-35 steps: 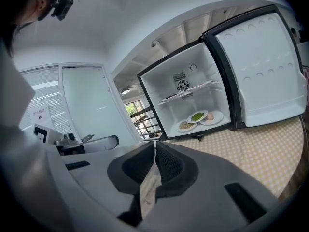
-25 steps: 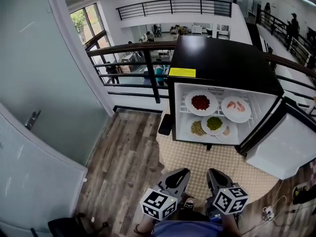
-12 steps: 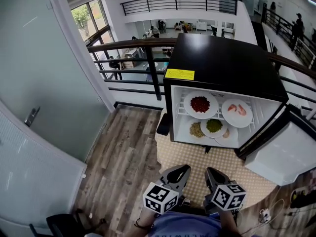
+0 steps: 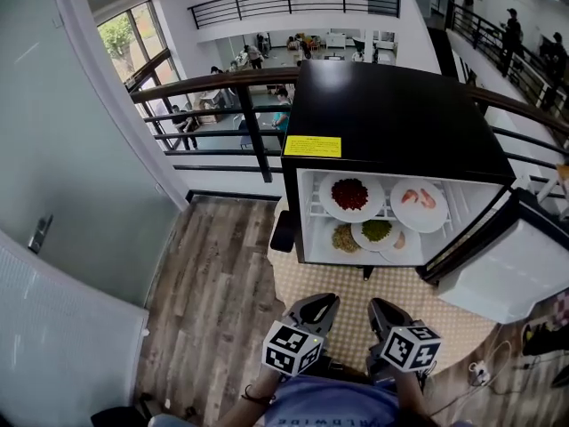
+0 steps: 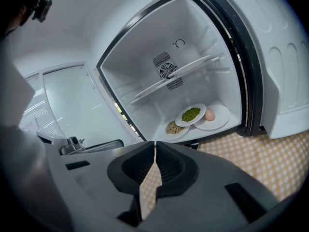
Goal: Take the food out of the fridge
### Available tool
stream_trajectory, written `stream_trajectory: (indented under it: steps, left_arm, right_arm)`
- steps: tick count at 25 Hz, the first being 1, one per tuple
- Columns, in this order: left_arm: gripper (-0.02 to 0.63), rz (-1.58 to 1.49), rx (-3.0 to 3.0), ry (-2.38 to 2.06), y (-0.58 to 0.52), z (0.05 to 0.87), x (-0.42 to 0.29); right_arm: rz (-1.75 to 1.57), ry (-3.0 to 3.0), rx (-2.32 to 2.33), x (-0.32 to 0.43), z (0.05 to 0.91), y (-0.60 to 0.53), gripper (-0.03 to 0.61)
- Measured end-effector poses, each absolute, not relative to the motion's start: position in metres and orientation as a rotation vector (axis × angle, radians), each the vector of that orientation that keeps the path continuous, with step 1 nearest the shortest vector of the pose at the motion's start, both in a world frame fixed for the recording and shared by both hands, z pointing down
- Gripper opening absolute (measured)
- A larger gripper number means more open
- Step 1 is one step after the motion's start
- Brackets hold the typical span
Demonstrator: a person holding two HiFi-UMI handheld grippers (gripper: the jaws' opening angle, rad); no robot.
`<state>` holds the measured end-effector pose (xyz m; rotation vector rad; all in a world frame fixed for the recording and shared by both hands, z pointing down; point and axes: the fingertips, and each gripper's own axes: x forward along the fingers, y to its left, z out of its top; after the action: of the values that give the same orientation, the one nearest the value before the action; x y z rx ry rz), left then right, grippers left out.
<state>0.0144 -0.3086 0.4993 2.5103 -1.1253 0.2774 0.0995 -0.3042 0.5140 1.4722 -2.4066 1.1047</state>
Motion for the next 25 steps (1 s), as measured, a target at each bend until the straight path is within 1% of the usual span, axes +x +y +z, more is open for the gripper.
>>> stream_trajectory:
  steps: [12,14,17,18,19,20,21,25]
  left_arm:
    - [0.021,0.369,2.536,-0.946,-0.370,0.547,0.002]
    - [0.021,0.370,2.521,-0.918,-0.375,0.555,0.003]
    - [0.021,0.373,2.505,-0.904,-0.382,0.563,0.003]
    - [0.021,0.375,2.505,-0.902,-0.383,0.565,0.002]
    - [0.021,0.376,2.505,-0.899,-0.384,0.566,0.002]
    - [0.021,0.378,2.505,-0.894,-0.384,0.567,0.002]
    - [0.021,0.380,2.504,-0.890,-0.386,0.569,0.001]
    - [0.021,0.386,2.503,-0.882,-0.391,0.571,0.001]
  right_arm:
    - [1.177,-2.282,1.563,0.090,0.562,-0.389,0.021]
    - [1.218,-2.227,1.584,0.091,0.577,-0.399,0.021]
    - [1.367,-2.169,1.586,0.087,0.599,-0.411,0.023]
    - [1.429,-2.160,1.582,0.085,0.604,-0.414,0.032]
    - [1.487,-2.153,1.576,0.082,0.609,-0.418,0.071]
    - [1.540,-2.146,1.568,0.079,0.613,-0.421,0.131]
    - [1.585,-2.135,1.568,0.077,0.617,-0.424,0.143]
    - [1.750,-2.031,1.655,0.078,0.636,-0.438,0.143]
